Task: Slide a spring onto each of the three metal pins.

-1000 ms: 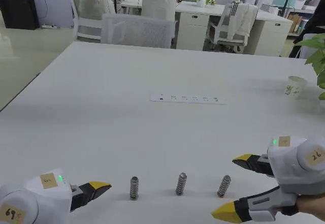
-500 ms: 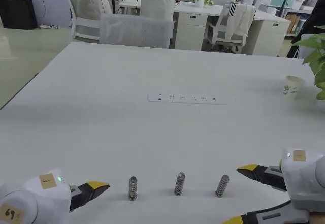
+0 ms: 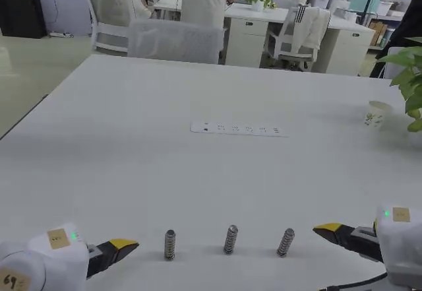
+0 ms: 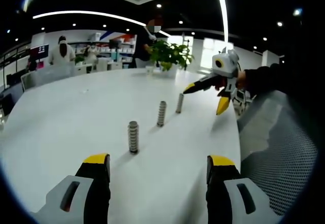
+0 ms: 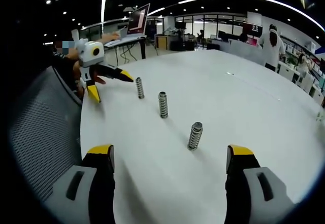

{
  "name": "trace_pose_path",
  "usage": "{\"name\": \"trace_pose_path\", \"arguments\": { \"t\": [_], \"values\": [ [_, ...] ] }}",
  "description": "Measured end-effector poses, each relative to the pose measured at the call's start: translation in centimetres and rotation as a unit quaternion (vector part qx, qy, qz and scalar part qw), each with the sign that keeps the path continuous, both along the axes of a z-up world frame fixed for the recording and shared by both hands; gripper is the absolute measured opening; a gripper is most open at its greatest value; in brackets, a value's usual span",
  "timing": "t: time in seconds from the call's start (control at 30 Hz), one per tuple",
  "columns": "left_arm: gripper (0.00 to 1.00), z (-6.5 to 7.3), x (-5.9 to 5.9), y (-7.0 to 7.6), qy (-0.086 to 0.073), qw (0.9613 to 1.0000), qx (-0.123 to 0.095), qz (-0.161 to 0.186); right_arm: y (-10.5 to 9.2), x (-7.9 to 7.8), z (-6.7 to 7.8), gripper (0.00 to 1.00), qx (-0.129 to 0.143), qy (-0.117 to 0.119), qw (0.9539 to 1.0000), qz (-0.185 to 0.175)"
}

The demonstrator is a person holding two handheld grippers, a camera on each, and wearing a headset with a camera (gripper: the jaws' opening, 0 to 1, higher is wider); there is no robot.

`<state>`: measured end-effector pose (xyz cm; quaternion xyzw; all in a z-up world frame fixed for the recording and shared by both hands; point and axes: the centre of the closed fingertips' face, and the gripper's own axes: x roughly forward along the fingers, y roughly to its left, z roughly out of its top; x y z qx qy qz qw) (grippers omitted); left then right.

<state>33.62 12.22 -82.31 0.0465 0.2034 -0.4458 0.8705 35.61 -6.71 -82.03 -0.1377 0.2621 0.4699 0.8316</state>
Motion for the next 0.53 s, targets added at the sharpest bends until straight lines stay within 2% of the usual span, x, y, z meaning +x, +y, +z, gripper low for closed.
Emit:
{"name": "trace_pose_path", "arguments": {
  "t": [0.53],
  "values": [
    [0.74,0.09,-0.12,0.25,-0.001,1.0,-0.002,0.006,0.18,-0.38,-0.52,0.92,-0.001,0.011,0.9999,0.001]
  ]
}}
